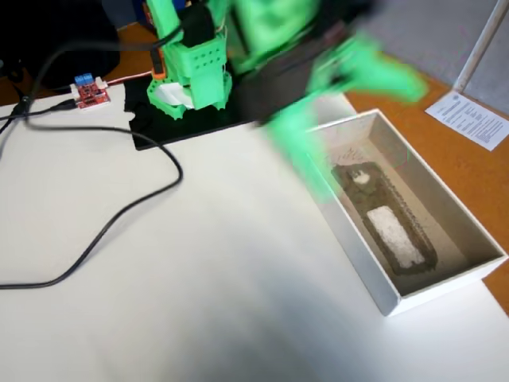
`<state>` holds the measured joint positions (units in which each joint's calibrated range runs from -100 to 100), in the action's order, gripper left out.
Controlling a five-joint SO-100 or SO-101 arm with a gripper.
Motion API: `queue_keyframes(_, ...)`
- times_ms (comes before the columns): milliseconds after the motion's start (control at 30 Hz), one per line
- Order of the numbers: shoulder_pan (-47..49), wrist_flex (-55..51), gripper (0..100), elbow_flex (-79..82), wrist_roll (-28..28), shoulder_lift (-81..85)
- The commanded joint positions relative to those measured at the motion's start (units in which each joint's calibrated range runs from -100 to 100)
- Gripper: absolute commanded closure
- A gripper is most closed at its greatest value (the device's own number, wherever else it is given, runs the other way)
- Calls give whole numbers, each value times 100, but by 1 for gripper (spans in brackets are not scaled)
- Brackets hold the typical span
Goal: Remove orange objects from table
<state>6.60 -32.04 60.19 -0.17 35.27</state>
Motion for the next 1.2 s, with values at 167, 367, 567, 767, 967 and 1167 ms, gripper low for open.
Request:
queue_keyframes(167,-1263,-2791,42,3235,20,4123)
queue_keyframes(367,-1167,-4502,42,3943,391,6146)
queue_keyframes(567,-834,-4388,42,3943,1739,6339)
queue_keyframes(767,-789,-4372,42,3943,1973,6339)
queue_keyframes(967,-1011,-4372,42,3943,1910,6331)
queue_keyframes(1167,-930,-4380,42,3943,1778,6331)
